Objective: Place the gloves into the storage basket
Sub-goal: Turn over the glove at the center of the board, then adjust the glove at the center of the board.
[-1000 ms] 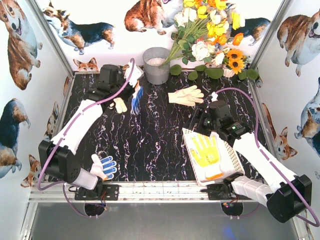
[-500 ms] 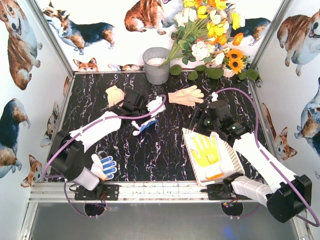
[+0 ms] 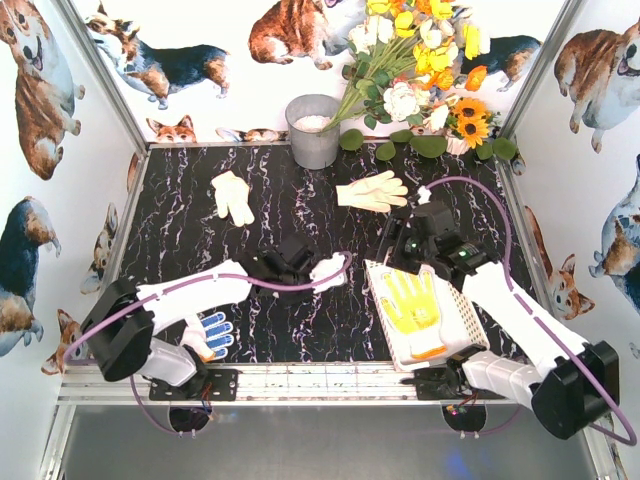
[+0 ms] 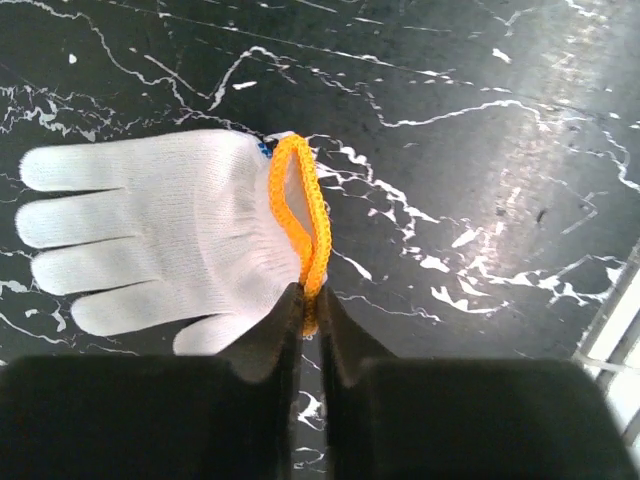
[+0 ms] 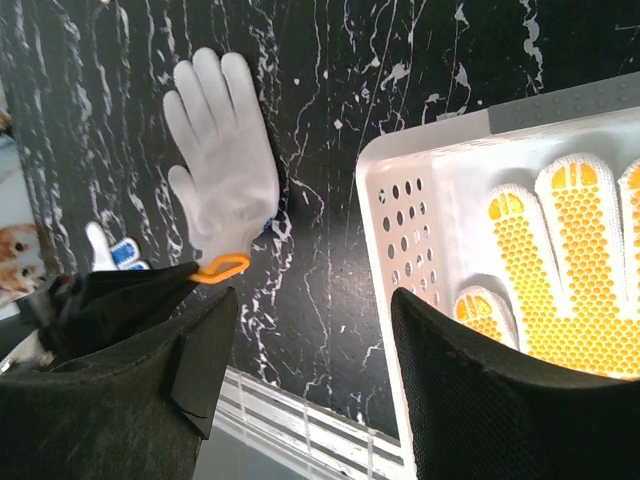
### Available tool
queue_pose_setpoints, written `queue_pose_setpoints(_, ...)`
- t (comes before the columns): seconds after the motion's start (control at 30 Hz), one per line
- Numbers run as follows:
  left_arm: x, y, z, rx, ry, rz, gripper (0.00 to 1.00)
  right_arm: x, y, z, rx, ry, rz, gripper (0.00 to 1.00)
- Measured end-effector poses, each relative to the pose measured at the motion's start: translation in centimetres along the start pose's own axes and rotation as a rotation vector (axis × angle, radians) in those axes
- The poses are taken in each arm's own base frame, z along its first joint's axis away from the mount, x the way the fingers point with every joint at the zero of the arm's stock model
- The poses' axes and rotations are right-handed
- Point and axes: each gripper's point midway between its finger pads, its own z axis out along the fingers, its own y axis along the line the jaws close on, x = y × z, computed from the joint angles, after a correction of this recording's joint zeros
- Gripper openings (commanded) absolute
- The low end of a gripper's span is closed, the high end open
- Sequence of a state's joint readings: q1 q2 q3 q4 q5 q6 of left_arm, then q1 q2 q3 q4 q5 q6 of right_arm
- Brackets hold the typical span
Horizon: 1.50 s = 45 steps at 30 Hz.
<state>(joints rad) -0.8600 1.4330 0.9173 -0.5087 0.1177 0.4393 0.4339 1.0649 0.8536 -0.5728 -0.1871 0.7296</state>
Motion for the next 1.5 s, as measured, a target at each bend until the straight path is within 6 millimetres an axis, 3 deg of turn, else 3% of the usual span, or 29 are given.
queue_pose_setpoints(0.1,0.0,-1.2,-0.7,0.005,0.008,-0.011,0.43,0.5,0.2,0.6,0.008,0.036,-0.040,0.65)
queue_pose_setpoints(0.13,-0.1,-1.3,-1.0,0.003,0.004,-0.026,0.68,0.7,0.4,0.8,0.006,0.051,-0.059,0.65)
queue_pose_setpoints(0.17,-0.2,-1.4,-1.3,-0.002,0.000,-0.043,0.81,0.9,0.8,1.0,0.001,0.063,-0.073,0.65)
queue_pose_setpoints(0.3,-0.7,-1.4,-2.4,-0.016,-0.019,-0.116,0.85,1.6,2.3,1.7,-0.029,0.106,-0.112,0.61)
queue_pose_setpoints(0.43,-1.7,-1.2,-4.5,-0.063,-0.103,-0.211,0.98,3.0,3.4,2.9,-0.048,0.168,-0.135,0.57)
queue_pose_setpoints(0.6,-2.1,2.0,-8.8,-0.274,-0.278,-0.457,0.89,5.7,5.1,5.4,-0.053,0.284,-0.177,0.54)
queue_pose_setpoints(0.7,-0.7,5.0,-9.6,-0.391,-0.331,-0.681,0.85,7.4,5.8,7.0,-0.047,0.351,-0.201,0.51)
queue_pose_setpoints(0.83,1.8,7.1,-8.3,-0.456,-0.336,-0.936,0.73,9.4,5.8,9.1,-0.025,0.429,-0.204,0.49)
queue_pose_setpoints(0.97,3.6,7.1,-6.0,-0.436,-0.327,-1.119,0.63,9.9,5.1,11.0,0.011,0.462,-0.197,0.48)
queue_pose_setpoints(1.23,4.4,6.7,-2.6,-0.346,-0.372,-1.334,0.49,8.7,6.3,13.9,0.010,0.439,-0.222,0.45)
queue_pose_setpoints(1.5,4.6,7.0,-0.7,-0.314,-0.365,-1.390,0.47,8.6,5.2,17.1,0.063,0.443,-0.264,0.43)
